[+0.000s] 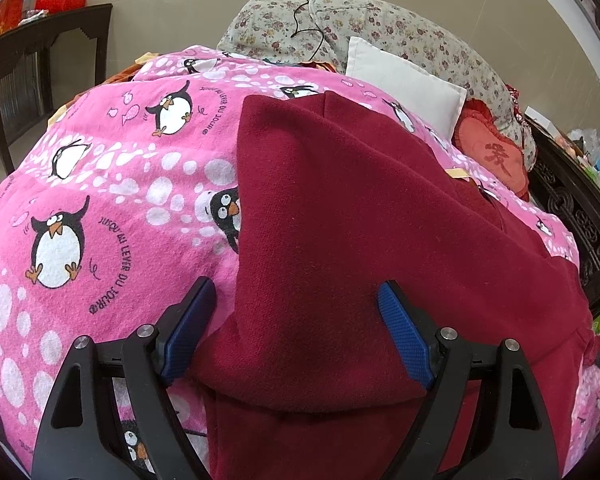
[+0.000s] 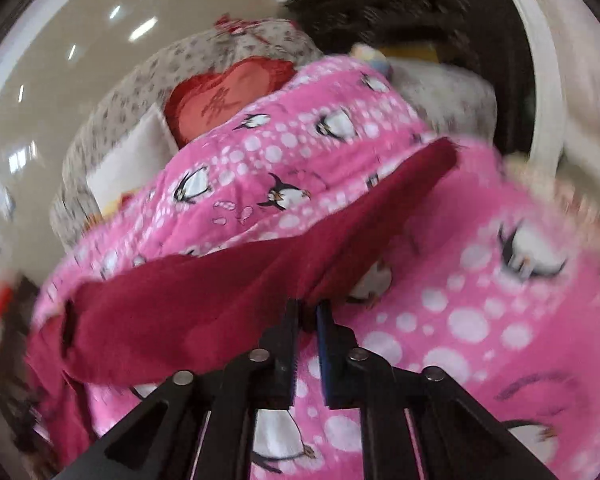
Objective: Fold small clothes
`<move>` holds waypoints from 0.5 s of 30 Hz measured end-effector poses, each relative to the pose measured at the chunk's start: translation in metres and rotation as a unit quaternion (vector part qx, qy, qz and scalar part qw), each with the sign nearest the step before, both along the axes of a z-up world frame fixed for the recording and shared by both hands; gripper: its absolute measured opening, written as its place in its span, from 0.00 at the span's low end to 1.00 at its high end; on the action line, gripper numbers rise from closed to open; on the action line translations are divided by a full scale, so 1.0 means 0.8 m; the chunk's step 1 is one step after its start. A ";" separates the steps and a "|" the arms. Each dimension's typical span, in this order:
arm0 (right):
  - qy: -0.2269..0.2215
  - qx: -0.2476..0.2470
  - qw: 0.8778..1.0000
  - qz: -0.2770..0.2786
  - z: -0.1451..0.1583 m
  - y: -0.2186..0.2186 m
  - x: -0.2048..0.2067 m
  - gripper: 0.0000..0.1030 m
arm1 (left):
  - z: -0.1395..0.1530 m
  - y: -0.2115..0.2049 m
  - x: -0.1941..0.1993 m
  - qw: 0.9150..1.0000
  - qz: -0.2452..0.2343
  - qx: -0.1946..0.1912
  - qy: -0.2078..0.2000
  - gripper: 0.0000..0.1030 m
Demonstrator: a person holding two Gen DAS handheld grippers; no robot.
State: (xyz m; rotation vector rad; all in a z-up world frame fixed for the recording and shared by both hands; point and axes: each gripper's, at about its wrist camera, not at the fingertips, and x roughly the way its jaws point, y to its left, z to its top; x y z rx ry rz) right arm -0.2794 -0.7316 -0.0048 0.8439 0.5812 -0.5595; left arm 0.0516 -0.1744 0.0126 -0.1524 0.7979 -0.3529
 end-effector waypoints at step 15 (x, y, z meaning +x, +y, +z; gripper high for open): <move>-0.179 -0.157 0.953 0.188 0.205 0.180 0.131 0.07 | 0.037 0.058 -0.015 0.995 0.046 -0.067 -0.057 0.81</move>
